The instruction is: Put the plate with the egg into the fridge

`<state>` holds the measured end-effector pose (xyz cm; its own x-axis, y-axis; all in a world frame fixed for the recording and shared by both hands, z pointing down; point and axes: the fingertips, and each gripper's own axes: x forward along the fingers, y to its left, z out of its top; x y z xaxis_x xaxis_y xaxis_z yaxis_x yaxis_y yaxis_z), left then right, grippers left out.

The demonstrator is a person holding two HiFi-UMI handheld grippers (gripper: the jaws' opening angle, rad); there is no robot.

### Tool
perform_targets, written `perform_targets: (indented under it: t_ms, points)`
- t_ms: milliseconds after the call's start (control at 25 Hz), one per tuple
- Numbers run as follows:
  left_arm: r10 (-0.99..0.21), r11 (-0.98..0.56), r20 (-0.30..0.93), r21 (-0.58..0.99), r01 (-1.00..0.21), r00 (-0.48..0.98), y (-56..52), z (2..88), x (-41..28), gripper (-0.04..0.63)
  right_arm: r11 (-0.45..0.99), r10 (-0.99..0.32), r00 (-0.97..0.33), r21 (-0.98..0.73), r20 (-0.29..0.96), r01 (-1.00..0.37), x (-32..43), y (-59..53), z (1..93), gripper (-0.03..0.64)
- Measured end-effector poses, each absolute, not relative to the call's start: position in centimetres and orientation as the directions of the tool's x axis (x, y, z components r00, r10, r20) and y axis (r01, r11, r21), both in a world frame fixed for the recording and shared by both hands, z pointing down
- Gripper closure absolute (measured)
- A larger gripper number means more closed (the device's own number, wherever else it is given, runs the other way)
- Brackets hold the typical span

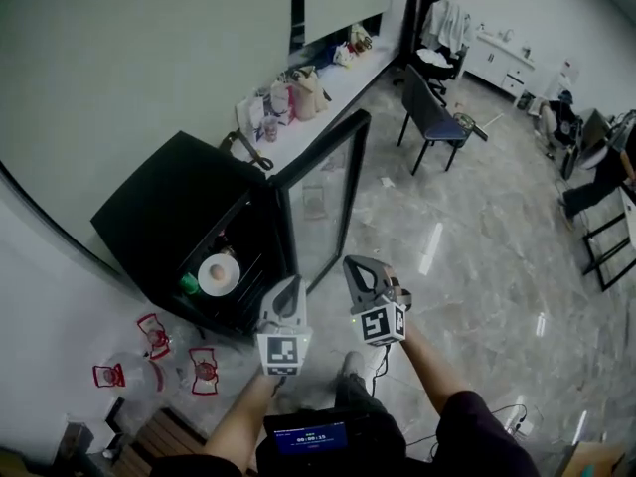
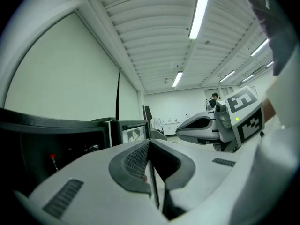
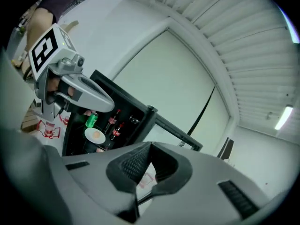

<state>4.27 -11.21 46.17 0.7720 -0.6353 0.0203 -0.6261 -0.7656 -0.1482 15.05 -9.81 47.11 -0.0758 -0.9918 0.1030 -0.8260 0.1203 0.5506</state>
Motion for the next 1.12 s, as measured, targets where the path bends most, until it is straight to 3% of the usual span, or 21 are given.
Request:
perform_targets:
  t_ms: [200, 520, 840, 1120]
  points:
    - [-0.576, -0.805, -0.007, -0.169, -0.569, 0.817, -11.3, 44.3, 13.2, 0.586, 0.073, -0.997, -0.051, 0.491, 0.059, -0.868, 22.8, -8.2, 45.5, 0.607]
    - [-0.522, -0.835, -0.029, -0.186, -0.518, 0.852, -14.3, 38.8, 26.6, 0.586, 0.181, -0.982, -0.189, 0.317, 0.004, -0.931, 33.6, -9.0, 40.6, 0.607]
    - [-0.545, -0.828, -0.026, -0.143, -0.543, 0.838, -20.3, 36.9, 31.5, 0.586, 0.409, -0.911, -0.413, 0.118, -0.015, -0.905, 38.1, -16.2, 39.2, 0.607]
    - [-0.574, -0.810, -0.014, -0.136, -0.570, 0.819, -25.7, 38.7, 33.6, 0.586, 0.560, -0.828, -0.555, 0.165, 0.082, -0.812, 40.2, -24.9, 40.3, 0.601]
